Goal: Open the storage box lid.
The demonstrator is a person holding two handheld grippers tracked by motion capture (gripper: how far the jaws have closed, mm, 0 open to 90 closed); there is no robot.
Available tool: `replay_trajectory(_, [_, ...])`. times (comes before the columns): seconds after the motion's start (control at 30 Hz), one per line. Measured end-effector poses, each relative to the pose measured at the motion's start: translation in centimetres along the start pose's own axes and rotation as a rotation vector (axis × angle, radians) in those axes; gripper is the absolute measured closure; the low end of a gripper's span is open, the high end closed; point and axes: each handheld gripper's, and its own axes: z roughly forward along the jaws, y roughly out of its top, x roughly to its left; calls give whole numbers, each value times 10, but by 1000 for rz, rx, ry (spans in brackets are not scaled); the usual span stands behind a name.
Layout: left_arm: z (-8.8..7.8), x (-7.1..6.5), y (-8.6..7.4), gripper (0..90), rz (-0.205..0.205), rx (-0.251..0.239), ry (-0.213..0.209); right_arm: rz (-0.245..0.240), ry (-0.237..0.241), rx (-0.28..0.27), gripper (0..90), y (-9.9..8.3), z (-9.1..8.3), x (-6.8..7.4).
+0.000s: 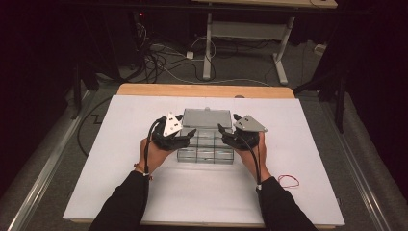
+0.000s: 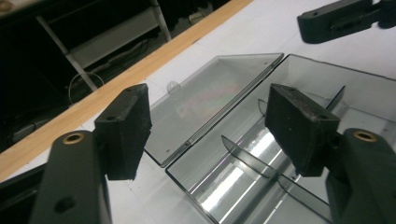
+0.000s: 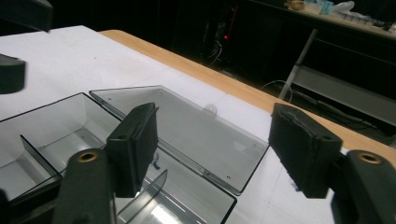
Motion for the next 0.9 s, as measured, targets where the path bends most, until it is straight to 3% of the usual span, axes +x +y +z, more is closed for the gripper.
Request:
replay_trajectory(0.23, [-25,-10,-13,227,5,-62,-1,4,55,-11,263,6,-11,4])
replay_trajectory(0.33, [-29,-10,-15,209,32,-38,4,0,85,-19,261,9,-18,6])
replay_trajectory(0.43, [-38,-8,-17,200,12,-64,-12,-15,117,-23,256,11,-27,9])
replay_trajectory(0.53, [-44,-10,-17,186,37,-62,-3,-27,150,-29,255,13,-36,10])
replay_trajectory(0.9, [-59,-17,-17,191,85,-80,-18,-51,192,5,250,10,-55,7])
